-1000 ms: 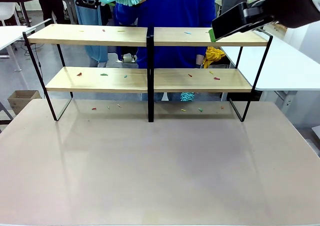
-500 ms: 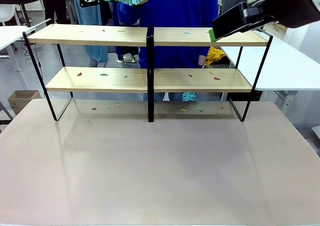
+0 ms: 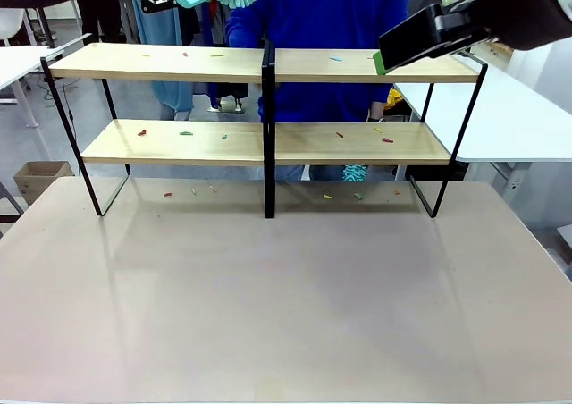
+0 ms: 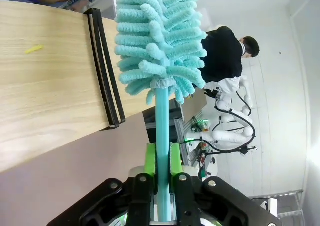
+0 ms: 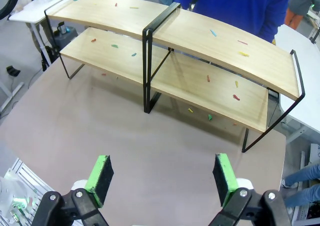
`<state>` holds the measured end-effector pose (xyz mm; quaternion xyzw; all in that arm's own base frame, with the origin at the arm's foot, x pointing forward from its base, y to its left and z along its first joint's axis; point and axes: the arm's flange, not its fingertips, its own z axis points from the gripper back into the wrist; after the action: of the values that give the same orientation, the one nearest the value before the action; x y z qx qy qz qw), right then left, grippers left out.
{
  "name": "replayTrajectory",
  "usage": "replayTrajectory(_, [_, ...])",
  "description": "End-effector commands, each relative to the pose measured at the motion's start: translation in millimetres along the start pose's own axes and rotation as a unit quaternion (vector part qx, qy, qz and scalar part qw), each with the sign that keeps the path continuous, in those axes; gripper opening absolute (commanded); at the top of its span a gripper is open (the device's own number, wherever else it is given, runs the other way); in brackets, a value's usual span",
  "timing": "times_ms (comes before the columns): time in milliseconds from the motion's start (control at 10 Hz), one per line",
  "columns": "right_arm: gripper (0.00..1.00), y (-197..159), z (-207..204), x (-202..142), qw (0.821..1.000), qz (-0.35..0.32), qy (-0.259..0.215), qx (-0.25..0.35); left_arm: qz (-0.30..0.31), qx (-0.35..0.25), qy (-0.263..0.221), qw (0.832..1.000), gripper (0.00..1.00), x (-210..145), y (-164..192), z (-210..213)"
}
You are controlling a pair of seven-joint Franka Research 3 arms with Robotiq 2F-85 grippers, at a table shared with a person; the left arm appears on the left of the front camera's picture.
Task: Clean the shelves.
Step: Pick up the Duster when the human hands it over.
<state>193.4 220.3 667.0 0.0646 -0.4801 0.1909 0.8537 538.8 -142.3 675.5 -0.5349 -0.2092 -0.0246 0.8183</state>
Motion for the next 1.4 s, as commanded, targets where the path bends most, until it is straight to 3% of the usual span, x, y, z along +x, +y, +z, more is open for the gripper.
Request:
replayTrajectory(0, [1.00, 0.8, -0.2, 1.1, 1.000, -0.004, -0.001, 0.003, -0.038, 0.001, 0.008, 0.999, 0.00, -17.6, -13.4, 23.6])
replayTrajectory(300, [1.00, 0.8, -0.2, 1.1, 1.000, -0.004, -0.001, 0.003, -0.131, -0.023, 0.097, 0.986, 0.00, -63.6, -52.7, 114.9])
replayTrajectory(500, [1.00, 0.8, -0.2, 1.1, 1.000, -0.004, -0.001, 0.003, -0.197, 0.005, 0.123, 0.973, 0.00, -108.9, -61.6, 195.6])
replayTrajectory(600, [1.00, 0.8, -0.2, 1.1, 1.000, -0.004, -0.001, 0.003, -0.219, 0.026, 0.114, 0.969, 0.00, -136.4, -59.6, 236.7])
replayTrajectory(700, [1.00, 0.8, -0.2, 1.1, 1.000, -0.004, -0.001, 0.003, -0.228, 0.045, 0.086, 0.969, 0.00, -161.2, -49.1, 277.9])
replayTrajectory(800, [1.00, 0.8, -0.2, 1.1, 1.000, -0.004, -0.001, 0.003, -0.277, 0.048, 0.067, 0.957, 0.00, -185.3, -28.2, 325.6])
replayTrajectory(900, [1.00, 0.8, -0.2, 1.1, 1.000, -0.004, -0.001, 0.003, -0.276, 0.053, 0.021, 0.960, 0.00, -205.7, -5.9, 365.5])
replayTrajectory(1000, [1.00, 0.8, -0.2, 1.1, 1.000, -0.004, -0.001, 0.003, -0.240, 0.068, -0.047, 0.967, 0.00, -232.7, 22.5, 409.0])
replayTrajectory(1200, [1.00, 0.8, -0.2, 1.1, 1.000, -0.004, -0.001, 0.003, -0.201, 0.039, -0.103, 0.973, 0.00, -251.2, 53.4, 438.7])
replayTrajectory(1300, [1.00, 0.8, -0.2, 1.1, 1.000, -0.004, -0.001, 0.003, -0.128, 0.050, -0.118, 0.983, 0.00, -237.7, 68.6, 432.5])
